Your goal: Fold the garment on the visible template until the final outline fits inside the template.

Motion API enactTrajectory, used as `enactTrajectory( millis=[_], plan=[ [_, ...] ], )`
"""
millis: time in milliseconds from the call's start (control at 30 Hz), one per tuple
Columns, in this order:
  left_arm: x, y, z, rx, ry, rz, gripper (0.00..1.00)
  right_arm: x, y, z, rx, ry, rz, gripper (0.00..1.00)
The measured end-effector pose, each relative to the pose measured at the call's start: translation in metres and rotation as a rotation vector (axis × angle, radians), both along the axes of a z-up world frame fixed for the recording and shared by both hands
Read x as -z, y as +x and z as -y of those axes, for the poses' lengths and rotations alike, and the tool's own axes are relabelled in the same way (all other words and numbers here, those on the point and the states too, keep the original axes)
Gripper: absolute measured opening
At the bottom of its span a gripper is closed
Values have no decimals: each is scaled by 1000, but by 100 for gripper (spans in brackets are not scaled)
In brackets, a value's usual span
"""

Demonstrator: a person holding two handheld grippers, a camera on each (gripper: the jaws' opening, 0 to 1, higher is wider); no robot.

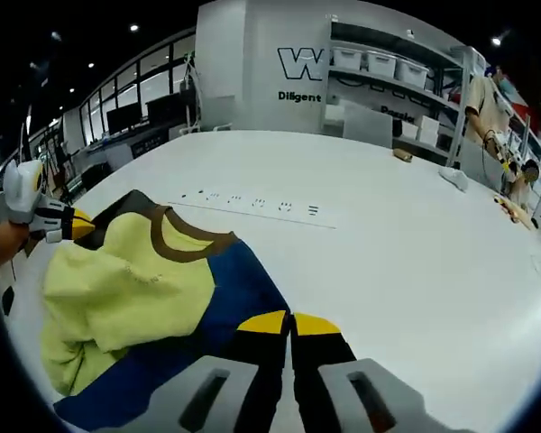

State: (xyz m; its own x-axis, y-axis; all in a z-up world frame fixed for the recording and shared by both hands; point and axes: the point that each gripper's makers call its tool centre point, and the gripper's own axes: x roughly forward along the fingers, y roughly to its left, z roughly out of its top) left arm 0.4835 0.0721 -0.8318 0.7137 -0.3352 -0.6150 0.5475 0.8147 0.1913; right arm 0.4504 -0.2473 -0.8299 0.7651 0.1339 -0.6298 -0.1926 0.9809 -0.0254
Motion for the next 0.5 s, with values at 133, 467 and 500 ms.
enactTrajectory(
  millis=[133, 467, 500],
  plan=[
    [6, -1, -1, 7, 9, -19, 0, 3, 1, 10, 5, -19, -4, 0],
    [10, 0, -3, 31, 31, -26, 0, 8, 9, 26, -17, -82, 3, 0],
    [11, 0, -3, 36, 33, -29, 0, 7, 10, 27, -21, -89, 9, 0]
  ],
)
